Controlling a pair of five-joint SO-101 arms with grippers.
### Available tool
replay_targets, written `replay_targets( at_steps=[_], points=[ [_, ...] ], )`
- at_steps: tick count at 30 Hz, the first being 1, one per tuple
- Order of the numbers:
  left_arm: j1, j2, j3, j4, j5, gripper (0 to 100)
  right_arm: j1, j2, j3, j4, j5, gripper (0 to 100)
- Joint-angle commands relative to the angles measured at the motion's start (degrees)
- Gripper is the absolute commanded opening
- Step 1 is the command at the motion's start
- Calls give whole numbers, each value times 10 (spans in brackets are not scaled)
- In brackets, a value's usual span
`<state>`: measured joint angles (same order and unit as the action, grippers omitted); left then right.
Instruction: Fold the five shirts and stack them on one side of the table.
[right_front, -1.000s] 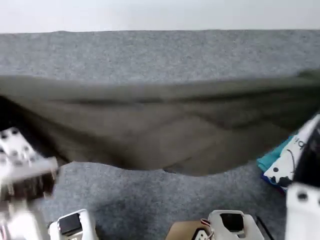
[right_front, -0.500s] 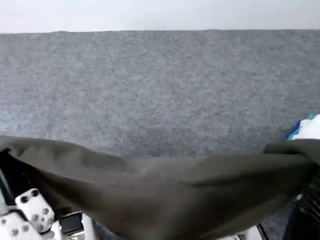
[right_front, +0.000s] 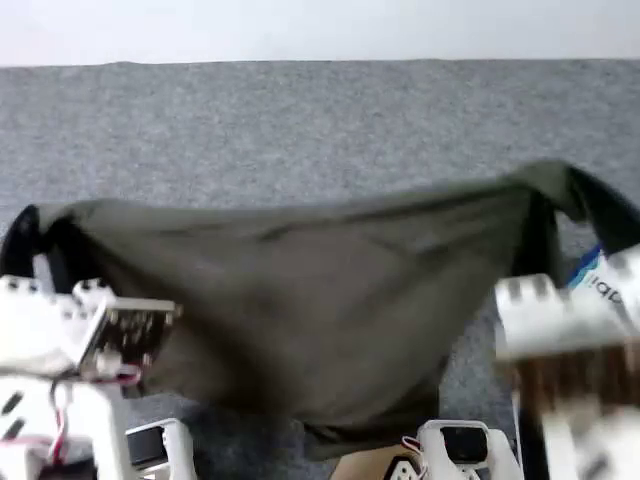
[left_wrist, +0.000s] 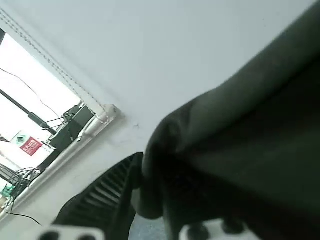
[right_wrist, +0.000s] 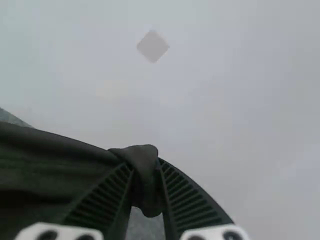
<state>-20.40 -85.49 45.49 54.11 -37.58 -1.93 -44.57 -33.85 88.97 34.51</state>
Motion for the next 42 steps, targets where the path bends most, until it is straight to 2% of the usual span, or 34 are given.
replay_targets(
  at_steps=[1,5,11,14,19,22,25,30,36,42],
  points=[
    [2,4,119,-137,-5,3,6,15,168,-110,-18,11],
    [3,4,239,-252,-5,3,6,15,343,-272,-30,10],
    [4,4,355,-355,-29,3,6,15,549,-485,-29,10],
    [4,4,385,-387,-31,3,6,15,597,-540,-28,10],
    [13,4,387,-392,-31,3,6,21,610,-563,-28,10],
    [28,8,341,-353,-30,3,6,48,581,-560,-30,10],
    [40,67,274,-306,-30,3,6,90,535,-557,-32,10],
    [40,279,122,-300,29,3,6,181,455,-557,-32,10],
    [43,555,-76,-265,34,3,6,291,382,-559,-32,10],
    [49,765,-254,-240,34,3,6,419,275,-562,-32,10]
  ],
)
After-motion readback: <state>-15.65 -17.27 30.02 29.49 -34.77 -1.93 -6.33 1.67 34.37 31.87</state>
